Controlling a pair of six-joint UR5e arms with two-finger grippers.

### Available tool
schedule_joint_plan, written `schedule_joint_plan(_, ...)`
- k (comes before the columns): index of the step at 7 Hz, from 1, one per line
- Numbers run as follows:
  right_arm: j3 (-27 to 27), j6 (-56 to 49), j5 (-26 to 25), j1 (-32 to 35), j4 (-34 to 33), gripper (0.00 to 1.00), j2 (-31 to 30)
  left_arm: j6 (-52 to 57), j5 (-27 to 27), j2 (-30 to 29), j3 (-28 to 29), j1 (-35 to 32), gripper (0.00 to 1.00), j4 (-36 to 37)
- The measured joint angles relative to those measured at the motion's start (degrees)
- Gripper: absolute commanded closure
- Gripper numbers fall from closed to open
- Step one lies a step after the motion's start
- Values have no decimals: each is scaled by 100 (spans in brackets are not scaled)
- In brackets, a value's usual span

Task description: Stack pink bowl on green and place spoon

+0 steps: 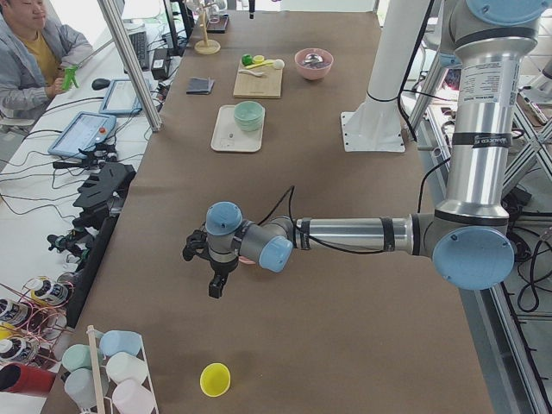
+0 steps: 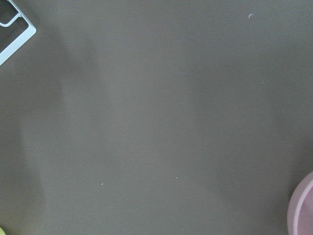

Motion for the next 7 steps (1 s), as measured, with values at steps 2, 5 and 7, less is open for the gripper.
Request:
schedule_joint_plan(2,7,0,5,0,-4,0,1,0,0,-31,-17,4,2,-14)
schedule_joint_plan(5,9,2,6,0,-4,0,16,0,10,-31,7,10,2,-45)
schedule_joint_plan(7,7,0,11,0,-2,0,16,6,3,-17,6,10,2,-62)
